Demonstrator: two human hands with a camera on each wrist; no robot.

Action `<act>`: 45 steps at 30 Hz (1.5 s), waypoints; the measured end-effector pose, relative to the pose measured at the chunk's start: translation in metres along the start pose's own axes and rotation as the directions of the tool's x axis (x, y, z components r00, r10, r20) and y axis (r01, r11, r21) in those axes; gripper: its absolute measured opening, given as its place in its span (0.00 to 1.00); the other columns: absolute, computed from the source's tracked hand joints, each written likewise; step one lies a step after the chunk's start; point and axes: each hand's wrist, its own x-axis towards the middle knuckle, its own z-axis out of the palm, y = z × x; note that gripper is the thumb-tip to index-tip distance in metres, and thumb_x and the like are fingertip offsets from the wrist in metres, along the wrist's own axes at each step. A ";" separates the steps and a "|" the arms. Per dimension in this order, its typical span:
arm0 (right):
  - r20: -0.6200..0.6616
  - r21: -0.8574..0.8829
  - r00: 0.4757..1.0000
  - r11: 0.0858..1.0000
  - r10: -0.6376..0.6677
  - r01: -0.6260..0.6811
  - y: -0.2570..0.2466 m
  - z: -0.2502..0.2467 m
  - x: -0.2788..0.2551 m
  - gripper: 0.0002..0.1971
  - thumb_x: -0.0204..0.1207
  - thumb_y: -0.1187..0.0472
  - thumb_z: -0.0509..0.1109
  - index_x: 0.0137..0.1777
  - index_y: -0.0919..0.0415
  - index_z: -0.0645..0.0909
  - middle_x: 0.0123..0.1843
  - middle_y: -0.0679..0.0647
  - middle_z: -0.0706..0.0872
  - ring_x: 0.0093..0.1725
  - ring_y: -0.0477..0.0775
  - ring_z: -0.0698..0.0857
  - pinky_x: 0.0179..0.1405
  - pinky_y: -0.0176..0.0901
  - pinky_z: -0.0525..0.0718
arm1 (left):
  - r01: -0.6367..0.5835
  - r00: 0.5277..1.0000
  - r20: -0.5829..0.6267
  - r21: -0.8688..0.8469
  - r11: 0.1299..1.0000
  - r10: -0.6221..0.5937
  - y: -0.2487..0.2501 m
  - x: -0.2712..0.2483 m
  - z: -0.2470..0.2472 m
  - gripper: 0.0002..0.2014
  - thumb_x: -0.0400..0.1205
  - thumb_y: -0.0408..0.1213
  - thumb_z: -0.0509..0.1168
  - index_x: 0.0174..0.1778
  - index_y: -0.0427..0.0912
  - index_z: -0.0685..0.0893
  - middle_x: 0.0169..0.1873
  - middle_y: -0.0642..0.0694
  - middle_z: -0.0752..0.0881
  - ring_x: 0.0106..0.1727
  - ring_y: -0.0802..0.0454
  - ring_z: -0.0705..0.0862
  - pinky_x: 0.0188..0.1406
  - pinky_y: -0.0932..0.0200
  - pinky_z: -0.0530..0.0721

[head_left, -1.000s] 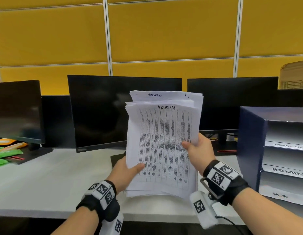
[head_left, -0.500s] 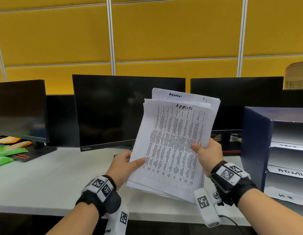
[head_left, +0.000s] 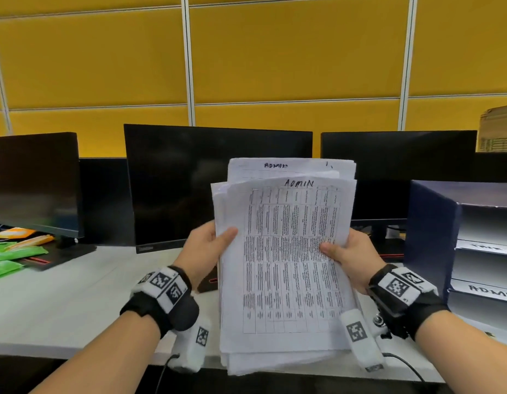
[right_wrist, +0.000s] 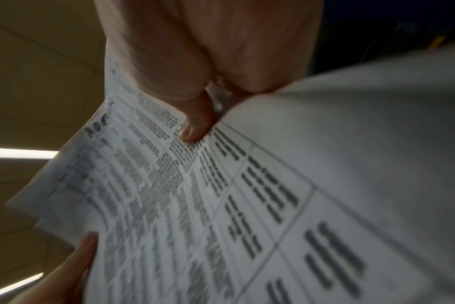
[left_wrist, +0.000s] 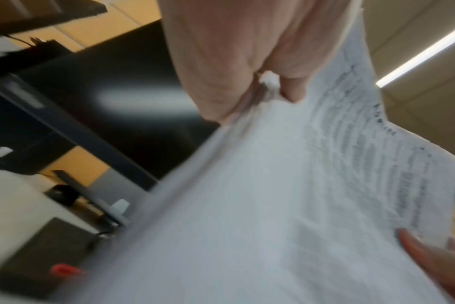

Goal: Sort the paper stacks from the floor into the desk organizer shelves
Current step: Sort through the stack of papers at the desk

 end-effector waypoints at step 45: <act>0.008 -0.748 1.000 0.664 0.007 0.001 0.051 0.049 -0.031 0.13 0.80 0.51 0.66 0.56 0.60 0.80 0.51 0.55 0.86 0.45 0.54 0.83 0.42 0.37 0.78 | -0.105 0.951 -0.288 0.049 0.993 0.115 -0.001 -0.016 0.031 0.04 0.86 0.43 0.62 0.54 0.50 0.77 0.49 0.49 0.85 0.50 0.54 0.86 0.47 0.56 0.85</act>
